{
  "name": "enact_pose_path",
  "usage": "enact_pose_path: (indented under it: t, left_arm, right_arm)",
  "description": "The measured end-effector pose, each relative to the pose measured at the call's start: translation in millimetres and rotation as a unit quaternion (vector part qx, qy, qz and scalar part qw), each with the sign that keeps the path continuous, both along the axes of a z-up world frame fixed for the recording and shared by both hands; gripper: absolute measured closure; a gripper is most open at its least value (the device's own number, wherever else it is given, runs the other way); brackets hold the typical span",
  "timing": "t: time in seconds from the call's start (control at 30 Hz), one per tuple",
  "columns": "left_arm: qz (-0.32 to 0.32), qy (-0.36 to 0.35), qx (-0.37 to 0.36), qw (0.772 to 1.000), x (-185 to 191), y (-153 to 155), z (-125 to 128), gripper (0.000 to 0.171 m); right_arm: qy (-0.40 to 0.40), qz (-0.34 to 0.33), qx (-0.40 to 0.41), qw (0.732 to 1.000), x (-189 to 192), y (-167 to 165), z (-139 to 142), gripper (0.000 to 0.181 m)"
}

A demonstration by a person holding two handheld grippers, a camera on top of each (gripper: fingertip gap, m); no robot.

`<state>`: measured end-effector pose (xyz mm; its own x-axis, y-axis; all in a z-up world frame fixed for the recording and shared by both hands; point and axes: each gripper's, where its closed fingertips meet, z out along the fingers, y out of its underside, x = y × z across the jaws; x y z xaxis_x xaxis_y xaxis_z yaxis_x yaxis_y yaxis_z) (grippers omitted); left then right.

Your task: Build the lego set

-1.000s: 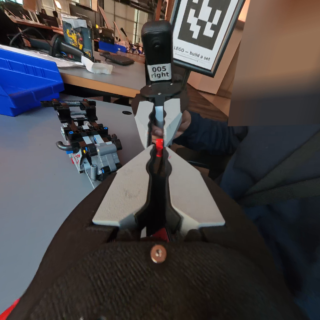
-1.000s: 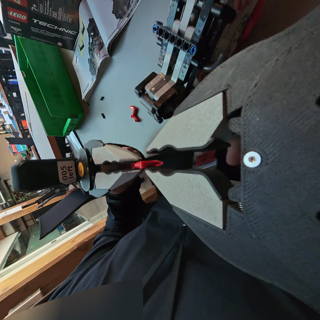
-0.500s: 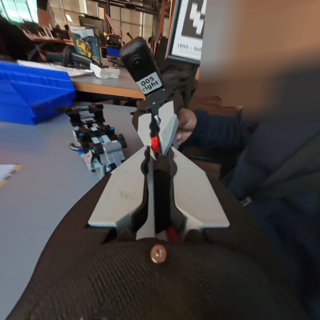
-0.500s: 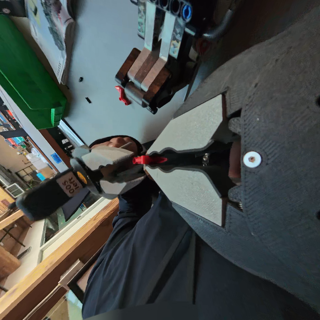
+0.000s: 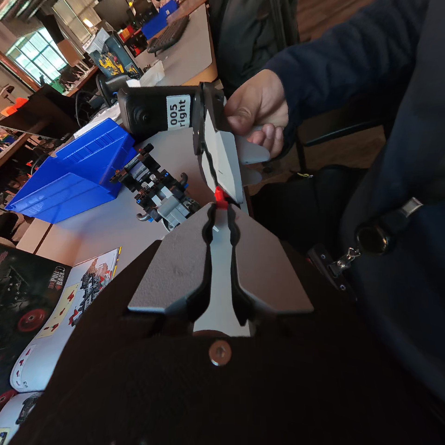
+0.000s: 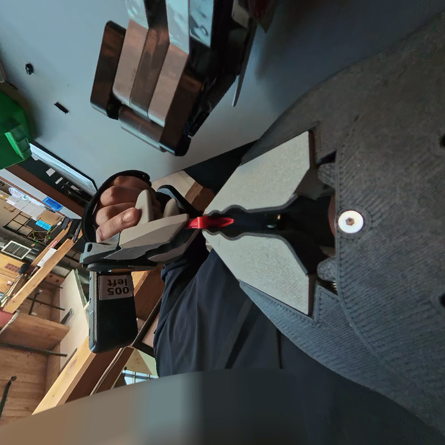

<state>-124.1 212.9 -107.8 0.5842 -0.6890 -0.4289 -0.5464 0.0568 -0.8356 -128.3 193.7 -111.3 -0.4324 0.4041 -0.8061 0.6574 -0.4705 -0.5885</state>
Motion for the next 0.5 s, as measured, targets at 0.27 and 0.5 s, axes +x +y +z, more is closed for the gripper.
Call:
enact_pose_path:
  t: [0.27, 0.5]
  left_arm:
    - [0.045, 0.021, 0.06, 0.997, -8, -8, 8, 0.167]
    - [0.057, -0.013, 0.038, 0.998, -24, -26, -8, 0.167]
  right_arm:
    - [0.063, -0.034, -0.037, 0.997, -9, -13, 8, 0.178]
    - [0.067, -0.16, -0.101, 0.98, -18, -2, -5, 0.179]
